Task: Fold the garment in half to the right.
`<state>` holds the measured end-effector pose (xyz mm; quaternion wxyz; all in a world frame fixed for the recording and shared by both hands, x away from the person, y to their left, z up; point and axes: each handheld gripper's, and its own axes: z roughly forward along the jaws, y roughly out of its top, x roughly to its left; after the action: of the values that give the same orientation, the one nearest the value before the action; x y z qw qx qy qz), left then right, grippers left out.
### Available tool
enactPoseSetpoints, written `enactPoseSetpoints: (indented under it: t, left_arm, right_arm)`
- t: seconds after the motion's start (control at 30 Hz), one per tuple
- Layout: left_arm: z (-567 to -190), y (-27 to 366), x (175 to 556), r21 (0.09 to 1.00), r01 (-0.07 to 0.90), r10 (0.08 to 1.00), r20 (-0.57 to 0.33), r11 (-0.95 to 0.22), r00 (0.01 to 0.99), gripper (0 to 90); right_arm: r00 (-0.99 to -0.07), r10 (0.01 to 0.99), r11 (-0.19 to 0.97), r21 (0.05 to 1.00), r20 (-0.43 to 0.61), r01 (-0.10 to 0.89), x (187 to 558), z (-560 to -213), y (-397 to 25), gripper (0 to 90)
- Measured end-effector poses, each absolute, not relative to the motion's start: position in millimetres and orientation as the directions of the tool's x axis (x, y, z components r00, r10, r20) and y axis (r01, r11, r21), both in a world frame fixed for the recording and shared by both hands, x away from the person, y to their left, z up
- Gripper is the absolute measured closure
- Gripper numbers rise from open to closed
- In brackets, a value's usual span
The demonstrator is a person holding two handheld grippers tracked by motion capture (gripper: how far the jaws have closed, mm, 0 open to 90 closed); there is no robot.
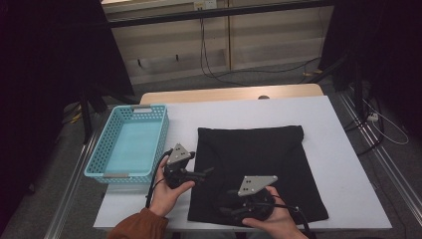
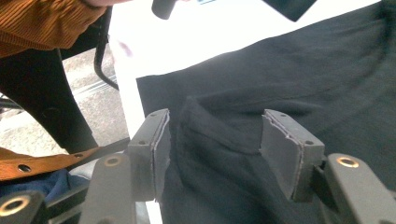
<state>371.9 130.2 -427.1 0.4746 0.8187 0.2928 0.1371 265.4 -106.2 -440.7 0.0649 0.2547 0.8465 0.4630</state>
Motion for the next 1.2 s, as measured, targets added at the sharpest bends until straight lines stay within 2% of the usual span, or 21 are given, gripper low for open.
enactPoseSetpoints:
  t: [0.1,0.27,0.33,0.4,0.47,0.6,0.67,0.73,0.9,1.03,1.1,1.2]
  left_arm:
    - [-424.6,124.8,385.9,0.846,0.380,0.606,-0.088,-0.374,0.791,13.2]
    - [-422.3,119.7,405.9,0.835,0.381,0.631,-0.054,-0.396,0.774,14.2]
    - [-423.4,119.6,414.5,0.833,0.391,0.648,-0.051,-0.392,0.760,18.4]
    - [-426.3,117.6,421.9,0.824,0.432,0.651,-0.104,-0.368,0.752,19.7]
    - [-427.0,115.2,426.2,0.819,0.427,0.674,-0.067,-0.384,0.736,20.0]
    - [-425.8,113.8,439.2,0.827,0.420,0.693,-0.052,-0.374,0.719,24.7]
    - [-424.1,112.1,446.1,0.820,0.413,0.703,-0.018,-0.396,0.711,26.8]
    - [-423.2,108.9,454.7,0.802,0.431,0.701,-0.021,-0.414,0.713,27.4]
    - [-422.6,103.7,475.6,0.795,0.433,0.723,0.012,-0.426,0.690,38.7]
    - [-431.5,107.8,495.8,0.782,0.480,0.748,-0.026,-0.398,0.663,52.1]
    - [-437.4,110.1,503.5,0.775,0.513,0.762,-0.063,-0.370,0.644,55.9]
    - [-445.5,112.7,509.8,0.759,0.520,0.778,-0.029,-0.392,0.628,71.6]
  right_arm:
    - [-0.874,0.468,0.466,0.805,0.129,0.368,269.4,-445.1,-95.8,44.3]
    - [-0.889,0.441,0.499,0.789,0.124,0.358,273.8,-449.8,-81.3,48.1]
    - [-0.891,0.437,0.509,0.781,0.126,0.361,274.3,-453.8,-76.5,48.7]
    - [-0.893,0.432,0.519,0.775,0.126,0.360,274.3,-457.0,-73.4,52.1]
    - [-0.895,0.429,0.529,0.768,0.125,0.360,274.4,-459.8,-72.0,57.4]
    - [-0.893,0.434,0.536,0.763,0.118,0.361,274.1,-465.3,-70.9,61.1]
    - [-0.893,0.434,0.540,0.760,0.115,0.360,273.3,-464.9,-70.6,63.1]
    - [-0.894,0.433,0.540,0.762,0.113,0.358,272.3,-465.3,-70.5,63.2]
    - [-0.896,0.431,0.539,0.765,0.109,0.353,270.5,-466.0,-70.5,62.9]
    - [-0.897,0.428,0.538,0.767,0.108,0.349,270.7,-466.5,-71.0,63.0]
    - [-0.898,0.427,0.538,0.768,0.108,0.348,270.7,-466.6,-71.0,63.0]
    - [-0.899,0.425,0.537,0.769,0.110,0.348,271.2,-466.7,-71.3,63.0]
